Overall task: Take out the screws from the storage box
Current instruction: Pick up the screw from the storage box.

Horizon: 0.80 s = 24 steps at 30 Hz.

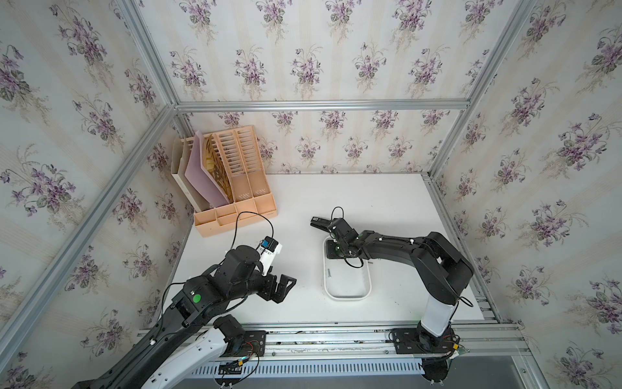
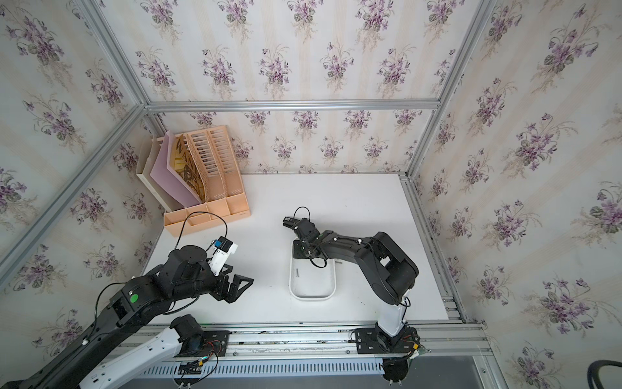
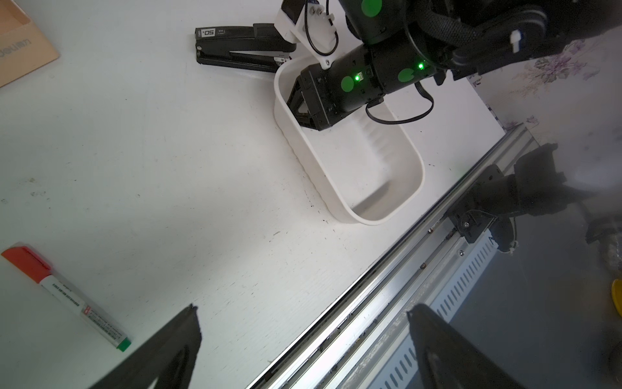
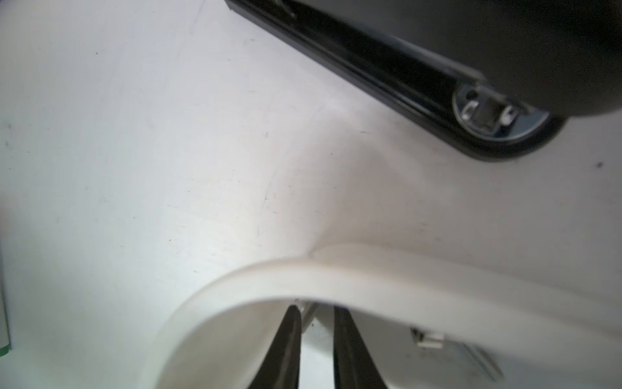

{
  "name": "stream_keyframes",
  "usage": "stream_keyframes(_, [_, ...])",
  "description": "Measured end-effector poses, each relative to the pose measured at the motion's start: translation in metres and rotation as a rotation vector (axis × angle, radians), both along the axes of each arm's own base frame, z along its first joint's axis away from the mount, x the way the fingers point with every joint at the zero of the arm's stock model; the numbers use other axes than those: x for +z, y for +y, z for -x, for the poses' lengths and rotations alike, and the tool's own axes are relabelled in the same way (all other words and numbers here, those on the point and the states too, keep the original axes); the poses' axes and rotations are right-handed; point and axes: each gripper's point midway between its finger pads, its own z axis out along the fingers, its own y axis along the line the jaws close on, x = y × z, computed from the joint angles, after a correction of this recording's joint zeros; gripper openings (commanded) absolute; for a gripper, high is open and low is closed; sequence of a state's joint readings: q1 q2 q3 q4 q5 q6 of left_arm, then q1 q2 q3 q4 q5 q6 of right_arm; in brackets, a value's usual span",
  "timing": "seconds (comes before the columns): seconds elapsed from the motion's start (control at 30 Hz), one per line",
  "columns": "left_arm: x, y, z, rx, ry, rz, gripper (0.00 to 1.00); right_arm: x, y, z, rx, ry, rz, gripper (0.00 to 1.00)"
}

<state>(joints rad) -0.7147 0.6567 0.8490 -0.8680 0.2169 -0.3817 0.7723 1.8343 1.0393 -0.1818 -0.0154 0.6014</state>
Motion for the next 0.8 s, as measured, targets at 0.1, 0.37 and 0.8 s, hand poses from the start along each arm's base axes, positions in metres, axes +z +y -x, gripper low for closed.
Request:
stream_keyframes(0.1, [0.0, 0.0, 0.0, -0.001, 0.0, 0.0, 0.99, -0.001, 0.001, -0.003, -0.004, 0.0, 0.009, 0.21])
stream_keyframes(0.37, [0.0, 0.0, 0.0, -0.003, 0.0, 0.0, 0.99, -0.003, -0.004, -0.01, -0.035, -0.014, 0.054, 0.06])
stream_keyframes(0.8, [0.0, -0.001, 0.001, -0.006, -0.001, 0.001, 0.99, 0.003, -0.016, -0.002, -0.04, -0.026, 0.071, 0.0])
